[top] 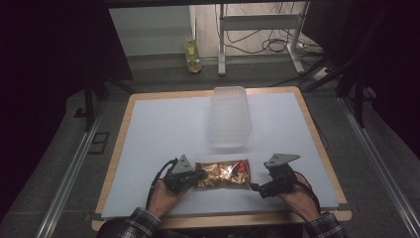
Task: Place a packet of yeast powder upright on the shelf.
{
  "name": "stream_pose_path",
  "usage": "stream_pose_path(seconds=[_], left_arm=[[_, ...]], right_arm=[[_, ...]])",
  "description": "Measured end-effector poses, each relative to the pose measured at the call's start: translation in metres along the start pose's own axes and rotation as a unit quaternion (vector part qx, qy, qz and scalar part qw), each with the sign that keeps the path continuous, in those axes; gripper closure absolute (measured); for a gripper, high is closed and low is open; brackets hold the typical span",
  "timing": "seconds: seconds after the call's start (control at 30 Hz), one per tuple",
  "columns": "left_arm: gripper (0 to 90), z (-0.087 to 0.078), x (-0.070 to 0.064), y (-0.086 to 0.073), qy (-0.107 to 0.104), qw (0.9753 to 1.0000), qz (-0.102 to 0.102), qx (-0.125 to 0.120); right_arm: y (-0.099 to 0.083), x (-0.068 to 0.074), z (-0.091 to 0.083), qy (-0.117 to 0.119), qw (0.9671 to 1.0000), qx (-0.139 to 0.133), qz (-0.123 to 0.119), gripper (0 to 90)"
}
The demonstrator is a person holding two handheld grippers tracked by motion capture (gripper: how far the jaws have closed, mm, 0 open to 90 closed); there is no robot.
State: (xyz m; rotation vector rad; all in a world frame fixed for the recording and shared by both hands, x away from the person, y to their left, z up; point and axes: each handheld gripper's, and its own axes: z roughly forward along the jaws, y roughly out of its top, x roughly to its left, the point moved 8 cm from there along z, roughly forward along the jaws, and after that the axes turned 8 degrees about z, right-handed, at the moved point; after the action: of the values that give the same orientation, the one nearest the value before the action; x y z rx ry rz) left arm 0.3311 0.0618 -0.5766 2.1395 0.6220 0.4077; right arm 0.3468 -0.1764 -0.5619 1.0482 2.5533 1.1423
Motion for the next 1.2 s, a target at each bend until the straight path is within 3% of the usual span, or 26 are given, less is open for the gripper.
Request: stream_pose_path(seconds=[0.1,0.23,0.6,0.97,1.2], left_arm=[[89.4,0.003,0.002,0.0,0.006,1.0,-0.005,0.002],[89.5,0.005,0.003,-0.003,0.0,0.9999,-0.014,0.004],[89.7,0.004,-0.001,-0.006,0.02,0.9997,0.008,0.014],[89.7,-0.001,-0.003,-0.011,0.025,0.9995,0.005,0.017],[89.7,-0.002,-0.002,-0.014,0.023,0.9996,-0.003,0.018]], right_arm=[[0.0,0.002,0.002,0.003,1.0,0.004,-0.001,2.7],[0.0,0.004,0.003,0.008,0.9999,0.004,-0.004,2.8],[0.0,0.006,0.004,0.013,0.9998,0.01,-0.006,3.1],[0.003,0.007,0.001,0.023,0.9997,0.011,-0.003,3.2],[0.007,0.009,0.004,0.042,0.9991,0.008,0.006,3.3]])
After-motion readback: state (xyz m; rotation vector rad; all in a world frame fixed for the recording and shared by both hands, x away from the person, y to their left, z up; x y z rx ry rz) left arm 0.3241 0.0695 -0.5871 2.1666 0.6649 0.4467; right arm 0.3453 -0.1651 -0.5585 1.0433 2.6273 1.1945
